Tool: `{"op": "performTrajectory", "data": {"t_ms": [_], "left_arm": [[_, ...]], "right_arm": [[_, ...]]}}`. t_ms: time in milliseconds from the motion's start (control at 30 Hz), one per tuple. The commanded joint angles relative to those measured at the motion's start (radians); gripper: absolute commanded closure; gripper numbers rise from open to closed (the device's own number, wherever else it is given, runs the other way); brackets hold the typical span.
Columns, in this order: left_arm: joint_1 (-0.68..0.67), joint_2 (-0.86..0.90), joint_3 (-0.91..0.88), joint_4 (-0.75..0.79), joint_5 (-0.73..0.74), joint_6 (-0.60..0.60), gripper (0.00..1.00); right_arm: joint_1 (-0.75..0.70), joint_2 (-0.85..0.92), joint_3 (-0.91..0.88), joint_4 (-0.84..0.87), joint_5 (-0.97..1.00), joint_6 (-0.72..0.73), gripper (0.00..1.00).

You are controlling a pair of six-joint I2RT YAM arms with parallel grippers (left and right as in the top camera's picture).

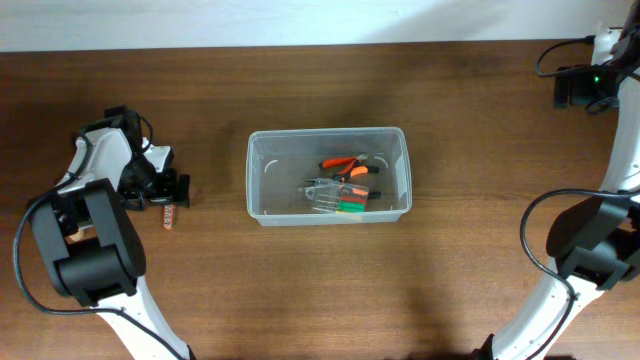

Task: Pack container
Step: 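Descend the left gripper onto the orange socket rail's end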

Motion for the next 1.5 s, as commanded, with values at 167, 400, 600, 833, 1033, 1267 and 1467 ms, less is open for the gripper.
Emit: {"op": "performTrajectory", "data": {"t_ms": [167, 400, 600, 833, 1033, 1267, 1467], "left_arm": [[0.002, 0.015, -0.003, 0.003, -0.008, -0.01, 0.01], [0.002, 0.015, -0.003, 0.03, -0.008, -0.002, 0.01], [0.002, 0.015, -0.003, 0.046, -0.007, -0.002, 0.01], [0.002, 0.015, -0.003, 0.045, -0.003, -0.002, 0.01], [-0.009, 0.015, -0.003, 0.045, -0.002, -0.002, 0.01], [-0.056, 0.015, -0.003, 0.057, -0.004, -0.002, 0.01], [-0.072, 0.015, -0.003, 0.069, -0.008, -0.003, 0.01]], "right_arm": [[-0.007, -0.008, 0.002, 0.003, -0.005, 0.001, 0.01], [-0.007, -0.008, 0.002, 0.003, -0.005, 0.001, 0.01], [-0.007, -0.008, 0.002, 0.003, -0.005, 0.001, 0.01], [-0.007, -0.008, 0.002, 0.003, -0.005, 0.001, 0.01], [-0.007, -0.008, 0.002, 0.003, -0.005, 0.001, 0.01], [-0.007, -0.008, 0.002, 0.003, -0.005, 0.001, 0.01], [-0.007, -0.008, 0.002, 0.003, -0.005, 0.001, 0.01]]}}
